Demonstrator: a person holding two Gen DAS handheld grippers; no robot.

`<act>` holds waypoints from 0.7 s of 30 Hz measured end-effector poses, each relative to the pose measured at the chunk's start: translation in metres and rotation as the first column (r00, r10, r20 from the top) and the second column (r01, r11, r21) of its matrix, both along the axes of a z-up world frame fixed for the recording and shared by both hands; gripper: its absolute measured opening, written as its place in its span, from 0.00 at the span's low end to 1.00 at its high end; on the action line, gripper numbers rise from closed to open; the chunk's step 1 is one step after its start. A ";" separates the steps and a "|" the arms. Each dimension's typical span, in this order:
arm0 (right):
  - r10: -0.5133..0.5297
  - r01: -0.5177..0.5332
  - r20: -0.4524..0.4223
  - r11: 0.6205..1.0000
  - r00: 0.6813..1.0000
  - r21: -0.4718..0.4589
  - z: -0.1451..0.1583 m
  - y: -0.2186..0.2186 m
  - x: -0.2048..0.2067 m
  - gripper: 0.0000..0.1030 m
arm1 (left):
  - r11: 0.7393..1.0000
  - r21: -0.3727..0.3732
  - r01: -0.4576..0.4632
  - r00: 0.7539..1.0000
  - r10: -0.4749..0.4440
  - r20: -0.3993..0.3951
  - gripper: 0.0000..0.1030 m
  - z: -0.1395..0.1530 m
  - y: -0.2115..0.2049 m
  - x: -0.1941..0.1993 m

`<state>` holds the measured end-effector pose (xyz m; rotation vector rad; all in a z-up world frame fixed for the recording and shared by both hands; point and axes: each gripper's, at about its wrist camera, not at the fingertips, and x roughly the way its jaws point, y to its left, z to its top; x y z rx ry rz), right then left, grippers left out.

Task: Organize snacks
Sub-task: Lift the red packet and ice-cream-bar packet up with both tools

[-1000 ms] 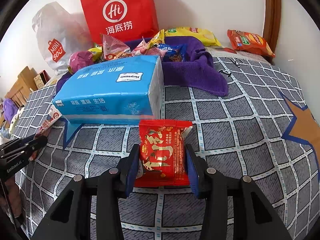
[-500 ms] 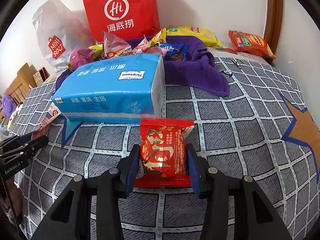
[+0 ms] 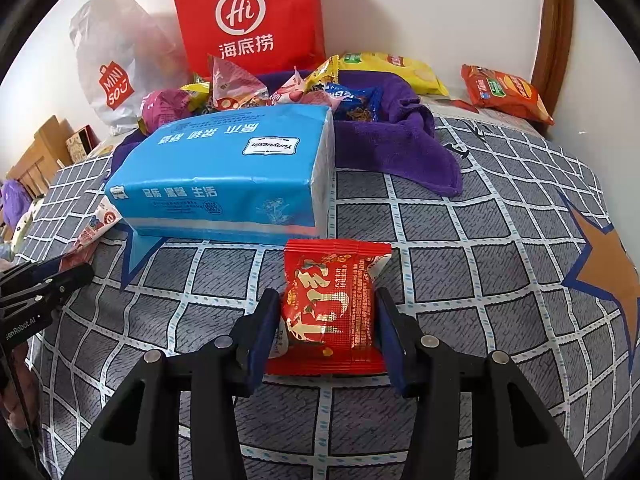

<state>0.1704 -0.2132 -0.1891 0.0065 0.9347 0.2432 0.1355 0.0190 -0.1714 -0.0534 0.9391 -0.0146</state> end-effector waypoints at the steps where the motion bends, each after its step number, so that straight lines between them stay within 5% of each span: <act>1: 0.000 0.000 0.000 1.000 1.000 -0.003 0.000 0.000 0.000 0.48 | 1.000 0.002 0.000 1.000 0.000 0.000 0.33 0.000 -0.001 0.000; 21: 0.008 -0.008 -0.001 0.999 1.000 0.043 0.010 -0.005 -0.006 0.43 | 0.996 -0.088 0.009 0.998 -0.014 -0.054 0.21 0.011 0.011 -0.008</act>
